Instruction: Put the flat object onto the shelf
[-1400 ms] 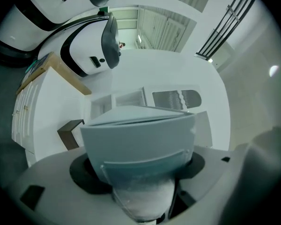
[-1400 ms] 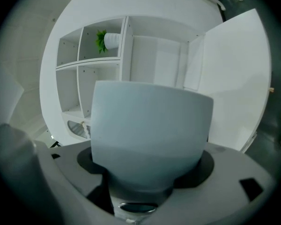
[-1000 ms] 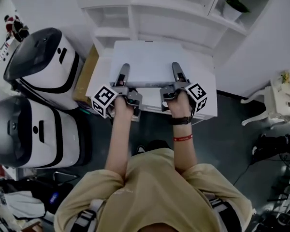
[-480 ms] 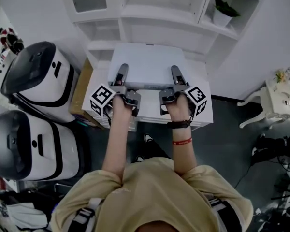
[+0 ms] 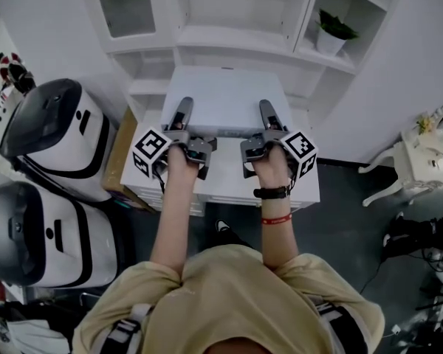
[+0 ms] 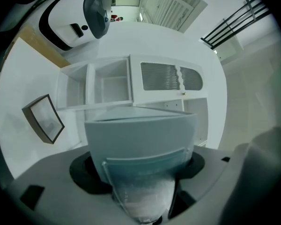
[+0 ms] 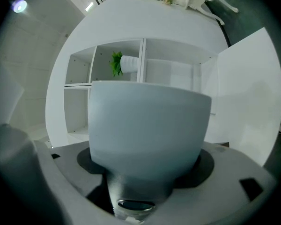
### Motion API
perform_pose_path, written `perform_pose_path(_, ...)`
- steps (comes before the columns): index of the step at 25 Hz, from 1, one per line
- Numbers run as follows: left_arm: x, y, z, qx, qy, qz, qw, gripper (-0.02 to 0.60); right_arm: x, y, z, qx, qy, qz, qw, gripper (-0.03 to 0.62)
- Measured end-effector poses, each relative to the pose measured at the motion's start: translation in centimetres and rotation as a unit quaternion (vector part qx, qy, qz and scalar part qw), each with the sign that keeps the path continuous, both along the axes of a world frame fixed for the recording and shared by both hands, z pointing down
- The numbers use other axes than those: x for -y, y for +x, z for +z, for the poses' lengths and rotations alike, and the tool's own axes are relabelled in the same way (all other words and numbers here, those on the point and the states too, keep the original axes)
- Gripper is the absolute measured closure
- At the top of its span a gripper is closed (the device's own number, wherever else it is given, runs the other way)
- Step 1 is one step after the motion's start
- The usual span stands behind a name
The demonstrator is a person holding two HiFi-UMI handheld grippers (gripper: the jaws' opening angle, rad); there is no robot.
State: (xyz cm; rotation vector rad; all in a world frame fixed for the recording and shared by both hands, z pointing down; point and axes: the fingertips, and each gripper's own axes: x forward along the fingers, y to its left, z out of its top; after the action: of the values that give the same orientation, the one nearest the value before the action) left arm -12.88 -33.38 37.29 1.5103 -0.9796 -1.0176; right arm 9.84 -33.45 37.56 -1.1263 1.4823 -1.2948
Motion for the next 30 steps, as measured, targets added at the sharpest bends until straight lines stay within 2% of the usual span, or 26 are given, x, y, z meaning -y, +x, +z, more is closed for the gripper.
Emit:
perform_pose_path(13, 2.5, 0.5, -4.3, 0.007, 0.015, 0.011, 0.9998, 0.232, 2.4, 0.5, -4.2, 0.017, 0.03, 0.0, 0.999, 0.226)
perform_pose_path(24, 5.9, 1.5, -7.2, -0.014, 0.026, 0.023, 0.9993, 0.232, 5.0, 1.6, -8.0, 0.023, 0.061, 0.015, 0.998, 0.226)
perform_pose_path(30, 7.0, 1.9, -8.4, -0.026, 0.048, 0.028, 0.9981, 0.232, 5.7, 1.9, -9.1, 0.023, 0.083, 0.019, 0.996, 0.226)
